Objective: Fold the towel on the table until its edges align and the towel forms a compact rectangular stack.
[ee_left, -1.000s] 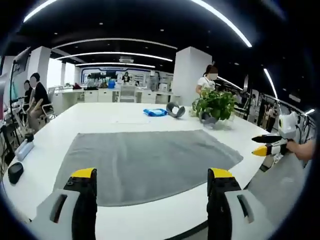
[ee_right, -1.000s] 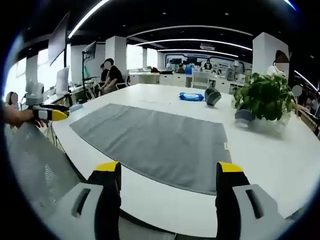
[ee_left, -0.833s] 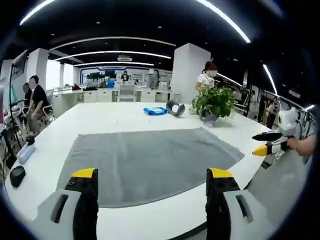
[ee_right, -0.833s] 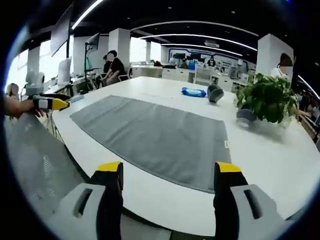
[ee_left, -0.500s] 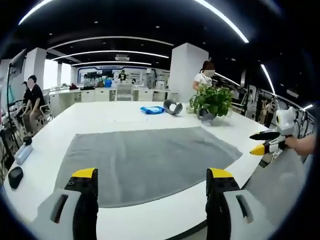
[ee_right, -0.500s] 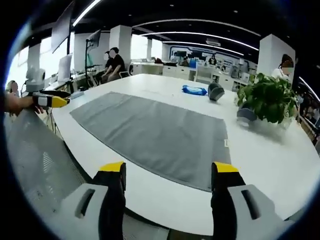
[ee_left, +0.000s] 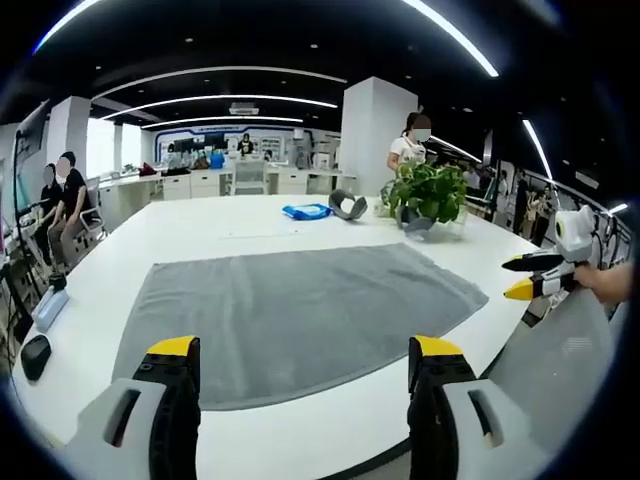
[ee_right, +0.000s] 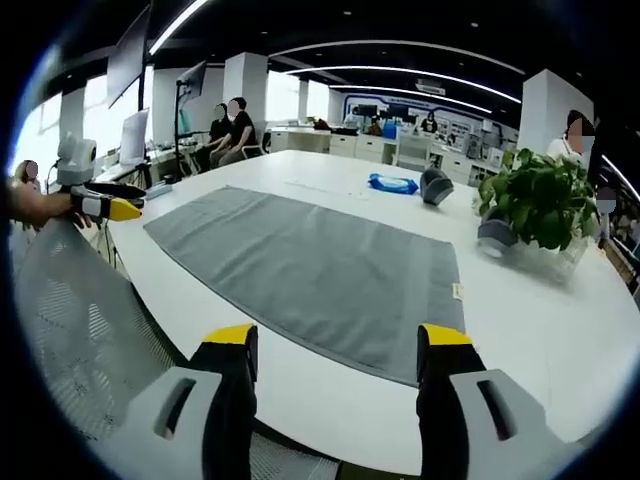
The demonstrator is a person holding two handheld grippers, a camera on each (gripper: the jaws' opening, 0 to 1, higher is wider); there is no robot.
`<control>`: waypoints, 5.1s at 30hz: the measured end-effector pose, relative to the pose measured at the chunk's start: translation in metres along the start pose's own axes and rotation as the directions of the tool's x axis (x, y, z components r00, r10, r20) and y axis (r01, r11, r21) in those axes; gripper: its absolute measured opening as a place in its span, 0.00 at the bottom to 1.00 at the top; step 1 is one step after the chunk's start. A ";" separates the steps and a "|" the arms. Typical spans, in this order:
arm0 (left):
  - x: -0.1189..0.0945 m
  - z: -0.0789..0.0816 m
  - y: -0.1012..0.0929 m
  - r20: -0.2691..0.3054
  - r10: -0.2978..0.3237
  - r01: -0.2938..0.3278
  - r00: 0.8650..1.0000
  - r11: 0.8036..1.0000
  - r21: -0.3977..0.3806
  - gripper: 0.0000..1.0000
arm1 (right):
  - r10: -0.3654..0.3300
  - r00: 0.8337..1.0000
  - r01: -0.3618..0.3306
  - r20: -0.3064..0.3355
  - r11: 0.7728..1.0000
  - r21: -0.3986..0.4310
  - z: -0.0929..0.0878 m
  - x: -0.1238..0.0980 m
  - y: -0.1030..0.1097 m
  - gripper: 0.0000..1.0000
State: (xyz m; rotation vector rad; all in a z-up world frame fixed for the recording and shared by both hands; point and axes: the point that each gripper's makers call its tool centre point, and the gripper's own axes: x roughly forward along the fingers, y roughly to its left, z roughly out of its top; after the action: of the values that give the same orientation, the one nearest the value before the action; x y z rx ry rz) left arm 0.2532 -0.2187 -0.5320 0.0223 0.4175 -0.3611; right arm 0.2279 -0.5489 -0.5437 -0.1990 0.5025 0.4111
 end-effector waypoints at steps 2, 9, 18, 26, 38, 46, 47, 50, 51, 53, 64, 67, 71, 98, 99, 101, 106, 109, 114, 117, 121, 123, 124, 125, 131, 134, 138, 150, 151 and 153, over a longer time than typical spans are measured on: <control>0.000 0.000 0.001 -0.001 0.004 -0.004 1.000 1.000 0.002 0.88 | 0.010 1.000 -0.009 0.006 1.000 -0.017 0.002 0.000 0.002 0.61; -0.003 0.012 -0.002 0.078 -0.011 0.016 0.997 0.998 -0.062 0.92 | 0.042 0.999 -0.044 -0.021 0.995 -0.087 -0.001 0.001 0.002 0.49; -0.002 0.002 0.004 0.016 0.027 -0.027 1.000 1.000 -0.006 0.93 | 0.118 0.993 -0.117 0.006 0.989 -0.091 0.004 0.005 0.015 0.48; -0.005 -0.003 0.010 -0.008 0.068 -0.069 0.998 0.997 -0.023 0.92 | 0.181 0.983 -0.181 0.012 0.983 -0.025 0.002 0.007 0.026 0.49; -0.003 0.002 -0.003 -0.001 0.019 -0.019 1.000 0.999 -0.026 0.91 | 0.185 0.982 -0.185 0.028 0.983 -0.017 0.005 0.007 0.026 0.46; -0.005 0.012 -0.001 0.060 0.020 -0.017 0.998 0.999 -0.041 0.90 | 0.178 0.984 -0.178 0.008 0.984 0.021 -0.001 0.008 0.023 0.46; -0.006 0.014 -0.001 0.073 0.016 -0.013 0.997 0.999 -0.040 0.90 | 0.172 0.985 -0.173 0.013 0.985 0.013 0.000 0.008 0.022 0.46; -0.005 0.016 0.004 0.085 0.021 -0.017 0.996 0.999 -0.048 0.90 | 0.163 0.986 -0.163 0.031 0.987 0.005 0.004 0.007 0.020 0.46; -0.005 0.015 0.005 0.083 0.025 -0.021 0.996 0.999 -0.048 0.89 | 0.162 0.986 -0.162 0.037 0.987 0.008 0.004 0.006 0.020 0.45; -0.005 0.016 0.006 0.087 0.022 -0.018 0.996 0.999 -0.046 0.89 | 0.161 0.986 -0.162 0.044 0.987 0.011 0.006 0.006 0.020 0.45; 0.000 0.003 0.005 0.006 0.021 -0.021 1.000 0.997 0.079 0.85 | 0.140 0.986 -0.147 0.089 0.986 0.081 0.012 0.006 0.015 0.51; -0.002 0.003 0.012 0.013 0.049 -0.050 0.999 0.998 0.049 0.85 | 0.264 0.962 -0.269 0.073 0.962 0.055 0.010 0.007 0.038 0.53; 0.000 -0.010 0.014 -0.066 0.080 -0.074 0.995 0.992 0.099 0.86 | 0.460 0.886 -0.462 0.048 0.887 0.024 0.006 0.006 0.070 0.65; -0.005 0.068 -0.002 0.067 0.185 -0.194 0.980 0.966 0.170 0.63 | 0.247 0.954 -0.269 -0.169 0.956 -0.121 -0.058 0.026 -0.108 0.26; -0.001 0.082 -0.008 0.099 0.178 -0.196 0.979 0.959 0.205 0.66 | 0.248 0.949 -0.278 -0.195 0.949 -0.150 -0.062 0.029 -0.111 0.21; 0.010 0.107 -0.028 0.130 0.131 -0.161 0.983 0.953 0.257 0.68 | 0.251 0.935 -0.308 -0.252 0.926 -0.220 -0.072 0.038 -0.118 0.07; 0.050 0.160 -0.084 0.252 -0.036 -0.035 0.967 0.962 0.272 0.69 | 0.243 0.902 -0.346 -0.357 0.901 -0.263 -0.094 0.059 -0.127 0.17; 0.076 0.181 -0.112 0.318 -0.098 0.006 0.943 0.960 0.280 0.69 | 0.243 0.884 -0.369 -0.399 0.887 -0.276 -0.105 0.063 -0.127 0.17; 0.122 0.190 -0.157 0.362 -0.183 0.082 0.914 0.957 0.278 0.72 | 0.261 0.878 -0.370 -0.402 0.902 -0.224 -0.107 0.064 -0.126 0.16; 0.147 0.180 -0.182 0.349 -0.238 0.165 0.906 0.960 0.226 0.73 | 0.266 0.877 -0.363 -0.400 0.913 -0.188 -0.108 0.065 -0.128 0.17; 0.180 0.138 -0.216 0.245 -0.306 0.264 0.920 0.946 0.191 0.74 | 0.282 0.880 -0.356 -0.383 0.925 -0.136 -0.108 0.065 -0.125 0.21; 0.190 0.113 -0.225 0.200 -0.301 0.277 0.933 0.951 0.140 0.74 | 0.288 0.881 -0.355 -0.376 0.927 -0.120 -0.109 0.065 -0.123 0.21; 0.192 0.103 -0.230 0.191 -0.303 0.287 0.934 0.952 0.108 0.74 | 0.287 0.882 -0.352 -0.373 0.929 -0.116 -0.109 0.065 -0.123 0.21; 0.193 0.093 -0.234 0.192 -0.306 0.299 0.932 0.952 0.066 0.74 | 0.286 0.885 -0.346 -0.368 0.932 -0.108 -0.108 0.065 -0.122 0.21; 0.181 0.048 -0.239 0.151 -0.302 0.306 0.941 0.952 -0.008 0.74 | 0.274 0.898 -0.322 -0.346 0.942 -0.090 -0.108 0.065 -0.121 0.20; 0.183 0.039 -0.239 0.088 -0.322 0.321 0.942 0.947 0.029 0.74 | 0.265 0.905 -0.307 -0.332 0.948 -0.082 -0.107 0.066 -0.120 0.19; 0.182 0.045 -0.238 0.127 -0.319 0.324 0.939 0.946 -0.013 0.73 | 0.257 0.913 -0.290 -0.315 0.955 -0.063 -0.106 0.067 -0.118 0.13; 0.177 0.025 -0.297 0.036 -0.484 0.479 0.874 0.872 0.104 0.70 | 0.279 0.913 -0.317 -0.299 0.944 -0.087 -0.103 0.073 -0.109 0.02; 0.177 0.025 -0.298 0.035 -0.488 0.483 0.872 0.870 0.103 0.70 | 0.279 0.913 -0.317 -0.298 0.944 -0.089 -0.103 0.073 -0.109 0.02; 0.177 0.023 -0.299 0.028 -0.496 0.492 0.868 0.866 0.088 0.69 | 0.280 0.914 -0.320 -0.294 0.943 -0.095 -0.103 0.072 -0.108 0.02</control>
State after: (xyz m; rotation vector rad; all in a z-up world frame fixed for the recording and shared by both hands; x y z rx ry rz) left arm 0.3088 -0.5605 -0.5663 -0.0186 0.3552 -0.8865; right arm 0.2876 -0.6512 -0.6597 -0.3208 0.7853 0.7286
